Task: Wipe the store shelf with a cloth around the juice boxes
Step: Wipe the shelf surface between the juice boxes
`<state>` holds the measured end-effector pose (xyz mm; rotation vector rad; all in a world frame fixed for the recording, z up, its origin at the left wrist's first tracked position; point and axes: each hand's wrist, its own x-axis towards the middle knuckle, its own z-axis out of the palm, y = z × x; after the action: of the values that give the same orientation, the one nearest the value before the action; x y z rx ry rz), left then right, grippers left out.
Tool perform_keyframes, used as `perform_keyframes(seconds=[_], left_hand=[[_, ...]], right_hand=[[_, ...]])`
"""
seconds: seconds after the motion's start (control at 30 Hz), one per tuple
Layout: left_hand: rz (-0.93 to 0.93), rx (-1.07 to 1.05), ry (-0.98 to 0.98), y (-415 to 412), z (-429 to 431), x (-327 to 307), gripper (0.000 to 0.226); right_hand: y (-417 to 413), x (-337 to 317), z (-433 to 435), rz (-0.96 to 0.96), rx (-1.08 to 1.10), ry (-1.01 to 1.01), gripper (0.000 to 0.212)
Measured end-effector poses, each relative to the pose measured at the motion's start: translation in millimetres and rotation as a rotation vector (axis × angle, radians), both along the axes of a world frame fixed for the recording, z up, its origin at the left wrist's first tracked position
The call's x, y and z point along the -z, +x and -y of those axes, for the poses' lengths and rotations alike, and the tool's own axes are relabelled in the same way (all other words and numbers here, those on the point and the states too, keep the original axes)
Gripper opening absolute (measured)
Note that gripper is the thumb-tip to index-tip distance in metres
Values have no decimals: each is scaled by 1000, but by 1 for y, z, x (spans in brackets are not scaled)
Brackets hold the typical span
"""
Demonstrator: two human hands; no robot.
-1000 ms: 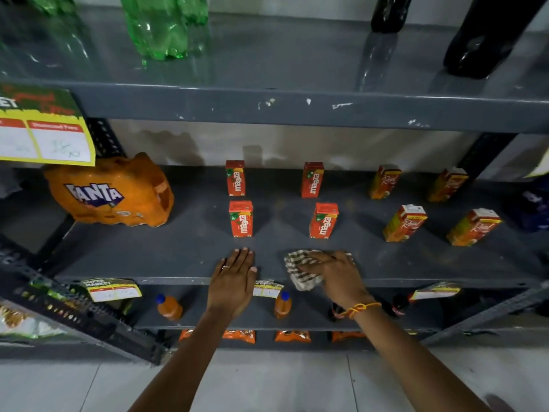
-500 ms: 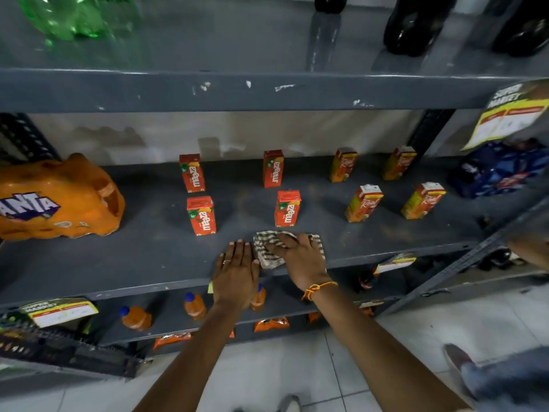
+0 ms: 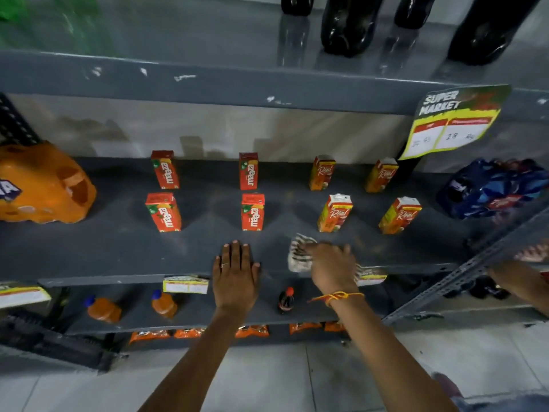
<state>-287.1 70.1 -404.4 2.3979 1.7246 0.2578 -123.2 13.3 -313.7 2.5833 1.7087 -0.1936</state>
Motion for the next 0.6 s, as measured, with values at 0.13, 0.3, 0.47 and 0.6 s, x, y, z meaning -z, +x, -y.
perform_keyframes(seconds=[0.13, 0.3, 0.47, 0.6], left_hand=[[30, -35, 45, 10, 14, -5, 64], [39, -77, 60, 21, 15, -8, 66], [53, -105, 18, 43, 30, -1, 69], [49, -32, -11, 66, 32, -2, 53]], right_hand=[[0, -1, -26, -58, -270, 73, 60], [12, 26, -26, -60, -350, -70, 56], [55, 16, -1, -78, -285, -171, 54], [81, 5, 21, -9, -182, -228, 42]])
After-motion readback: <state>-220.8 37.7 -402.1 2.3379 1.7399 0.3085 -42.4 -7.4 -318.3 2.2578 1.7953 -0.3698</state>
